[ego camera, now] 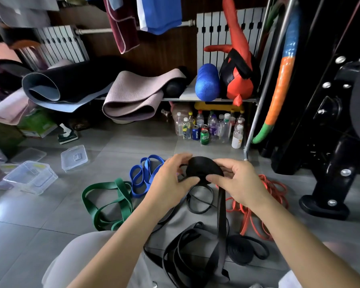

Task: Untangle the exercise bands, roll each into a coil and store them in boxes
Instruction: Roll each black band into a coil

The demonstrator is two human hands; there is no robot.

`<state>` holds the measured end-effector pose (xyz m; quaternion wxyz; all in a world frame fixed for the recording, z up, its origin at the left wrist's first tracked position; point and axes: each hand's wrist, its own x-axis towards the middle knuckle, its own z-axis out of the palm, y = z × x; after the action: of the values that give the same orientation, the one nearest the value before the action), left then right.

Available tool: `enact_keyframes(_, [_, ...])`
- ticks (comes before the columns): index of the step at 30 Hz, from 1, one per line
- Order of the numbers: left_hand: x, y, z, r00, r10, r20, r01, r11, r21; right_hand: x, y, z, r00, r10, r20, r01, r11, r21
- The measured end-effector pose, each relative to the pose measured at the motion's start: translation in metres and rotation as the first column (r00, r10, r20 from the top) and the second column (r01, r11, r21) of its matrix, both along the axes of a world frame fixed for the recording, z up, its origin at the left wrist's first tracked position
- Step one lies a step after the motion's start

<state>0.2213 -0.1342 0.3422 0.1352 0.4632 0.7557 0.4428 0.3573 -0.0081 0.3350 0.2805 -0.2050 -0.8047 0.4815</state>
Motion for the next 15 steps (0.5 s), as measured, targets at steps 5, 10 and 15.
enact_keyframes(5, [0.000, -0.004, 0.001, 0.932, -0.026, -0.361, 0.013, 0.999, -0.039, -0.002, -0.006, -0.003, 0.987, -0.037, 0.155, 0.008, 0.983, 0.183])
enact_keyframes(10, [-0.005, -0.003, 0.009, 0.989, 0.040, 0.140, -0.064, 0.984, 0.168, -0.001, -0.001, 0.002, 0.999, -0.020, 0.034, 0.019, 0.999, 0.041])
enact_keyframes(15, [0.000, -0.001, 0.008, 0.894, -0.033, 0.446, -0.116, 0.946, 0.304, -0.006, 0.000, -0.002, 0.993, 0.011, -0.119, -0.031, 0.986, -0.165])
